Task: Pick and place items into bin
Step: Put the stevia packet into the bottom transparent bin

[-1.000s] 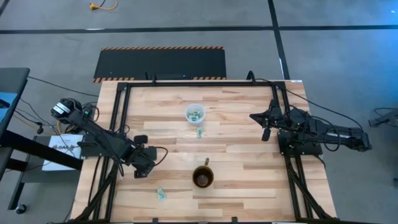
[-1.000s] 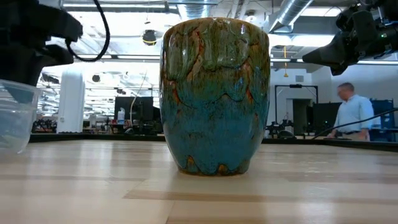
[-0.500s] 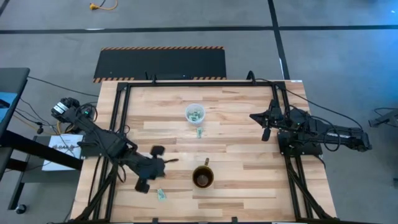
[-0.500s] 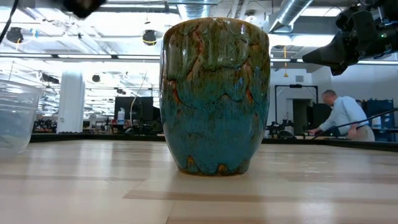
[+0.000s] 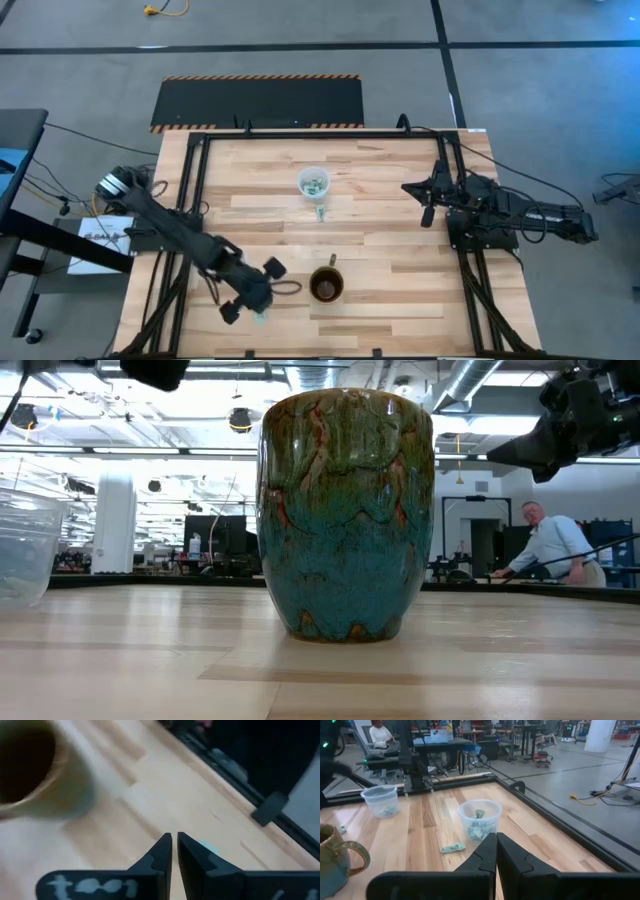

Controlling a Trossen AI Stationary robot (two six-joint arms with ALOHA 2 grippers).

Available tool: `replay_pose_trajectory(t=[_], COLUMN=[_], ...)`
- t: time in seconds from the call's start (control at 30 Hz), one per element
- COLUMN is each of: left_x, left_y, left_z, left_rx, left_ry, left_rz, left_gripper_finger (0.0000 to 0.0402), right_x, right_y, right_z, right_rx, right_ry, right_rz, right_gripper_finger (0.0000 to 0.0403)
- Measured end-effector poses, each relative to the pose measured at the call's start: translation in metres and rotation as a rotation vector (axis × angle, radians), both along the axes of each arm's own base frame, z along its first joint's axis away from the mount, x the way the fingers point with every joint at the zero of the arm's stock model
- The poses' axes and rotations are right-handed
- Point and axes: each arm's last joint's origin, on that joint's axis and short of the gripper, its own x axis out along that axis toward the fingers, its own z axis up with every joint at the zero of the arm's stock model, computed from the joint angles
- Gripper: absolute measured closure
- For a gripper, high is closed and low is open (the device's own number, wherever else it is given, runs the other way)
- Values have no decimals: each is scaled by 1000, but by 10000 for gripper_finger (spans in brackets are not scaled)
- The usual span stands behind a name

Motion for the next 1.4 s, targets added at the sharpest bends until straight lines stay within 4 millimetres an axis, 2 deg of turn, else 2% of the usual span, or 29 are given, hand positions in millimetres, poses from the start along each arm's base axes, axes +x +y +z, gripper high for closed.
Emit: replay_pose_trajectory(t=[0.17,0.37,0.53,0.73,0.83,0.97,1.2,1.4], left_x=[11,19,22,21,16,8,2,-1], left_y=[-9,-14,-24,-41,-49,-58,-58,-54], left_z=[-35,-57,-61,-48,-46,-48,-55,-70], left_rx=[92,204,205,122,101,102,196,209], left_ry=[149,266,289,302,312,310,260,234], left_rz=[-87,-101,-91,5,18,3,-39,-93], left_gripper_finger=[386,386,386,380,363,318,230,211], right_x=[0,0,0,0,-1,-1,-1,-1], right_y=[0,0,0,0,0,0,0,0], right_z=[0,-1,-2,-3,-3,-3,-3,-4], right_rx=[1,2,3,5,6,6,6,6], right_ry=[5,10,20,28,35,36,36,38], right_rz=[0,0,0,0,0,0,0,0], right_gripper_finger=[403,403,403,403,403,403,403,403])
